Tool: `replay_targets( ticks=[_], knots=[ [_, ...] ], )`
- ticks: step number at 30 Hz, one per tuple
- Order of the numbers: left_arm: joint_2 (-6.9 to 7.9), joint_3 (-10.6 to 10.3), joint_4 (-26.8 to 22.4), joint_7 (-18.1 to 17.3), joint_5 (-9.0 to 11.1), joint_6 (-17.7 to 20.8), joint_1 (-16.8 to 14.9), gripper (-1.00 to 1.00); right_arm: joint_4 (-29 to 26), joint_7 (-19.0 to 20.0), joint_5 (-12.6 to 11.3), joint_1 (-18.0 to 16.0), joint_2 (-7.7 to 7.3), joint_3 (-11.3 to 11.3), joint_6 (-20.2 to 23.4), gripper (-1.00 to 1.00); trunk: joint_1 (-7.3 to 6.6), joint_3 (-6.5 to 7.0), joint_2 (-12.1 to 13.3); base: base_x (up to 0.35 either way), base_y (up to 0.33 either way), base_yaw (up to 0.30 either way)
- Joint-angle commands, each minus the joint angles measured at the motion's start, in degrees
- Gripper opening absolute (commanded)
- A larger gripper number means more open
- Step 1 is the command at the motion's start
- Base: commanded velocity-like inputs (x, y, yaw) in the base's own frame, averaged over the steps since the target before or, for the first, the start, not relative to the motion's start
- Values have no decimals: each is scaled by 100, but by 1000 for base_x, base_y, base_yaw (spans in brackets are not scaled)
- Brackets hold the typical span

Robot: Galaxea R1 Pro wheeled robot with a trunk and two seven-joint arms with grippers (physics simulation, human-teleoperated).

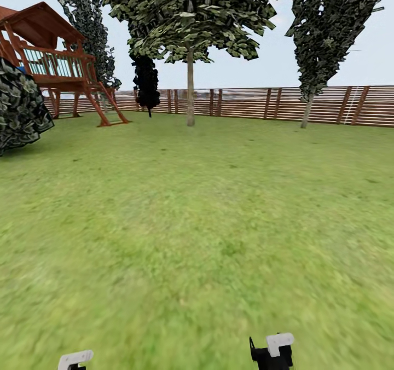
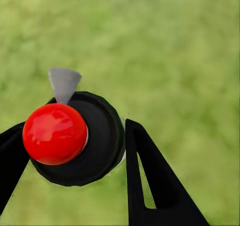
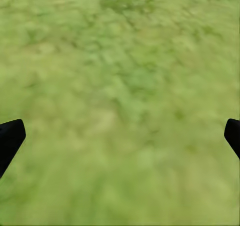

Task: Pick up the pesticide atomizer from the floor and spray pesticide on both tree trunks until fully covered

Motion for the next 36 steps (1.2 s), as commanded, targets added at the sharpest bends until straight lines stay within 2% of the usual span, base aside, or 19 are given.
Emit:
replay_targets(
  ticks=[1, 22, 36],
  knots=[
    [1, -9, 5, -27, 50, -15, -3, -100, 6, -51, 61, -4, 1, -8, -8, 100, 2, -6, -2, 336, 73, 0],
    [8, -9, 5, -27, 50, -17, -3, -100, 6, -51, 61, -4, 1, -8, -8, 100, 2, -6, -2, 336, 72, 0],
    [10, -9, 5, -27, 50, -22, -3, -100, 4, -51, 61, -5, 1, -8, -8, 100, 2, -6, -2, 336, 7, 0]
  ],
)
